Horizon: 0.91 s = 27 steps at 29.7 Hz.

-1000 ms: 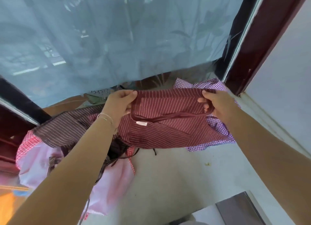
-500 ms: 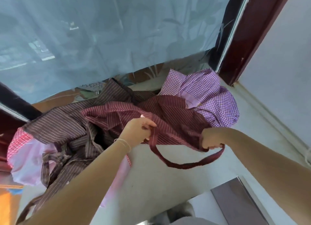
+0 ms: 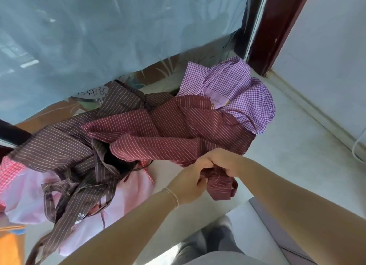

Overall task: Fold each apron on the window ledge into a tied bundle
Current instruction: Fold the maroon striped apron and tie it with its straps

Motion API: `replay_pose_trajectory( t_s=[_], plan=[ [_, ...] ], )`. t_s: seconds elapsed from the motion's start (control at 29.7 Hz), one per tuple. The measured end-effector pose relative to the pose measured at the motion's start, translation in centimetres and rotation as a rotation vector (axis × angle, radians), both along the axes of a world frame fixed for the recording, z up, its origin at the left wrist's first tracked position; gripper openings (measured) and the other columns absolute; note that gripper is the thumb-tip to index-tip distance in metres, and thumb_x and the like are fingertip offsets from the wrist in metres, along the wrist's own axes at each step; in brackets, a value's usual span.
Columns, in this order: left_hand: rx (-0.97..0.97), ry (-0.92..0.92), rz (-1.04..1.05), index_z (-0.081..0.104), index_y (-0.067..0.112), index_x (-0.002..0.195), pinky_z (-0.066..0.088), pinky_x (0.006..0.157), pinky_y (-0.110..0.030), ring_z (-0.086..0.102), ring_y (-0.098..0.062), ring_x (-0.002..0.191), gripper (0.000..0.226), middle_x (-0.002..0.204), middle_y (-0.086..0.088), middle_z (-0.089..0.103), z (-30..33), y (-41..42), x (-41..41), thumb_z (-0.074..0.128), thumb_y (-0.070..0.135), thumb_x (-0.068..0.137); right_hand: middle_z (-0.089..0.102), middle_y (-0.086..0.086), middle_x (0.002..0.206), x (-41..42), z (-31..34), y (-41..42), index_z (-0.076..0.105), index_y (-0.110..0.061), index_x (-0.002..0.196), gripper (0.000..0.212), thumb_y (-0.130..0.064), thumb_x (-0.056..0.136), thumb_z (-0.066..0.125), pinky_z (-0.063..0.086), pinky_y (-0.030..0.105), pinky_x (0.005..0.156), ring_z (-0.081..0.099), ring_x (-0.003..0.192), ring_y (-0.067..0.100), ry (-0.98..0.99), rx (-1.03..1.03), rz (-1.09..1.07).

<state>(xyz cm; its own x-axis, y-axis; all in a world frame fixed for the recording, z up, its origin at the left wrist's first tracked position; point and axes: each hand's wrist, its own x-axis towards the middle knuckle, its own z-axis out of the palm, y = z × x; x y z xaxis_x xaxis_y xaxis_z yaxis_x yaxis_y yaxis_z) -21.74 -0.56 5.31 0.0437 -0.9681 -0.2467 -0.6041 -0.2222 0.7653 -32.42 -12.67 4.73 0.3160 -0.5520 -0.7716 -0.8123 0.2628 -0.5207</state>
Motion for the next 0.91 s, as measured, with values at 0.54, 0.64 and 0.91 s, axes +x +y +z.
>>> replay_pose_trajectory(
  t_s=[0.54,0.64,0.91],
  plan=[
    [0.020,-0.774,0.142,0.059,0.013,0.096,0.035,0.070,-0.034,0.058,-0.029,0.084,0.011,0.089,-0.005,0.059,-1.5,-0.3,15.2,0.052,0.009,0.087,0.053,0.010,0.086,-2.1,-3.5,-1.0,0.062,-0.011,0.091,0.024,-0.014,0.095,0.038,0.042,0.034,0.074,0.049,0.080,0.023,-0.051,0.139,-0.301],
    [0.177,-0.387,0.176,0.046,0.022,0.104,0.043,0.066,-0.034,0.059,-0.024,0.075,0.012,0.082,0.000,0.059,-0.2,-2.4,15.5,0.048,0.015,0.094,0.055,0.001,0.088,-2.4,-3.7,-1.0,0.061,-0.007,0.107,0.023,-0.014,0.099,0.041,0.045,0.029,0.079,0.058,0.091,0.024,-0.008,-0.035,-0.167],
    [0.146,-0.853,-0.372,0.038,0.022,0.120,0.050,0.069,-0.035,0.055,-0.016,0.077,0.039,0.100,0.003,0.051,-0.4,-4.9,15.3,0.055,0.018,0.085,0.065,-0.003,0.076,-4.2,-4.9,-2.3,0.053,-0.026,0.091,0.025,-0.051,0.092,0.054,0.057,0.031,0.063,0.065,0.055,0.014,0.258,-0.428,0.019]
  ],
)
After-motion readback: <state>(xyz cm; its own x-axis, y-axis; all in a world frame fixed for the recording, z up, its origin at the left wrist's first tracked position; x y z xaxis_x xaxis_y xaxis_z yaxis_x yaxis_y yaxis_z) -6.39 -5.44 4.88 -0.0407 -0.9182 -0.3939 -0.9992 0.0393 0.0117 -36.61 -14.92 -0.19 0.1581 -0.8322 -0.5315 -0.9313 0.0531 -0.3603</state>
